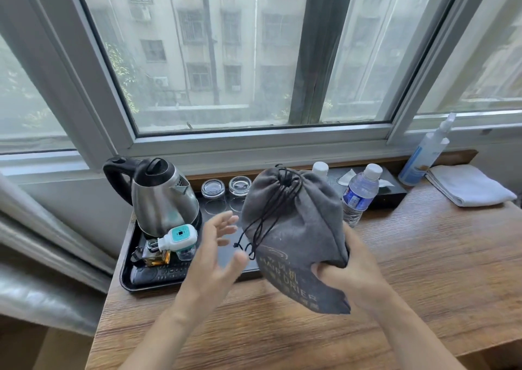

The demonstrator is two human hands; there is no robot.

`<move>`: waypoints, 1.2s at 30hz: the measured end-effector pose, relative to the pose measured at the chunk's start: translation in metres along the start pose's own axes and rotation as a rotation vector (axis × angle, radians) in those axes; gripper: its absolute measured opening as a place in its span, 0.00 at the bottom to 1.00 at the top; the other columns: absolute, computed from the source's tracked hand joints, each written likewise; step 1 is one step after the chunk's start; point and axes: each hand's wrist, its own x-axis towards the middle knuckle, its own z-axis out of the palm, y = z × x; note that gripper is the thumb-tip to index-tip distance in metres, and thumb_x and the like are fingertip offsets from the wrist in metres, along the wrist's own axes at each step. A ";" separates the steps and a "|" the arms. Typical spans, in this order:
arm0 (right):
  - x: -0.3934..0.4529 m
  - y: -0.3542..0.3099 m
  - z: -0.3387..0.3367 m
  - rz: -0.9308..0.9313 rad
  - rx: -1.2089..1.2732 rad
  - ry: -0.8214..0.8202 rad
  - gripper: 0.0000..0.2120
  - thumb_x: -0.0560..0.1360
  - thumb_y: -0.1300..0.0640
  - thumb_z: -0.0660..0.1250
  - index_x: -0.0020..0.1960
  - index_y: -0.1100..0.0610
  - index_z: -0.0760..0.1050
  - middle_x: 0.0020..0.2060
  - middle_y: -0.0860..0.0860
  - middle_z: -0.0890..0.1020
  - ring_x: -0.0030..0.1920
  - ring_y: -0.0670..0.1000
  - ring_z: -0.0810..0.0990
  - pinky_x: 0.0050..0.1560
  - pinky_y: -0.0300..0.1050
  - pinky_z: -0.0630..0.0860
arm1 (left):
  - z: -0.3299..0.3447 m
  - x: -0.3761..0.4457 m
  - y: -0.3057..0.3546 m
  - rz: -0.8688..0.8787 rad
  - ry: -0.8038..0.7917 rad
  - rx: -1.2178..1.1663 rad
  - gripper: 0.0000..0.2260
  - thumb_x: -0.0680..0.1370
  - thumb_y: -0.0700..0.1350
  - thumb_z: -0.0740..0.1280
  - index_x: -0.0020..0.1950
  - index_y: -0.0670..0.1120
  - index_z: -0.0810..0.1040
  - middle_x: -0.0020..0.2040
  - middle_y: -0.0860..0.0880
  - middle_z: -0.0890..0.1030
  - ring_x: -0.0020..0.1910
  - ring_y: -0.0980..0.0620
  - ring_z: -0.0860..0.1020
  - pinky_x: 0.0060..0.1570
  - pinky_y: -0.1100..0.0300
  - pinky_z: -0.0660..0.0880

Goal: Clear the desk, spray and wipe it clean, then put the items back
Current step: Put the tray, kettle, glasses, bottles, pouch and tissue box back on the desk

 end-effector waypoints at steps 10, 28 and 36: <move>0.038 0.012 0.038 0.230 0.424 -0.192 0.39 0.60 0.56 0.75 0.70 0.60 0.71 0.60 0.62 0.82 0.60 0.64 0.82 0.57 0.62 0.81 | -0.002 0.010 0.001 -0.270 -0.060 -0.216 0.19 0.75 0.58 0.71 0.62 0.52 0.80 0.57 0.55 0.87 0.61 0.52 0.84 0.64 0.52 0.79; 0.101 0.012 0.063 0.299 0.440 -0.156 0.26 0.72 0.55 0.74 0.67 0.60 0.75 0.59 0.61 0.84 0.58 0.62 0.84 0.55 0.59 0.82 | -0.033 0.089 0.013 -0.266 0.155 -0.244 0.14 0.79 0.54 0.75 0.59 0.47 0.84 0.53 0.49 0.88 0.56 0.46 0.86 0.63 0.40 0.80; 0.159 0.016 0.079 0.171 0.131 0.000 0.17 0.77 0.53 0.74 0.63 0.51 0.72 0.54 0.51 0.84 0.50 0.47 0.86 0.46 0.44 0.83 | -0.029 0.145 -0.012 -0.129 0.191 -0.018 0.06 0.84 0.54 0.67 0.58 0.56 0.79 0.53 0.58 0.86 0.57 0.55 0.83 0.66 0.42 0.77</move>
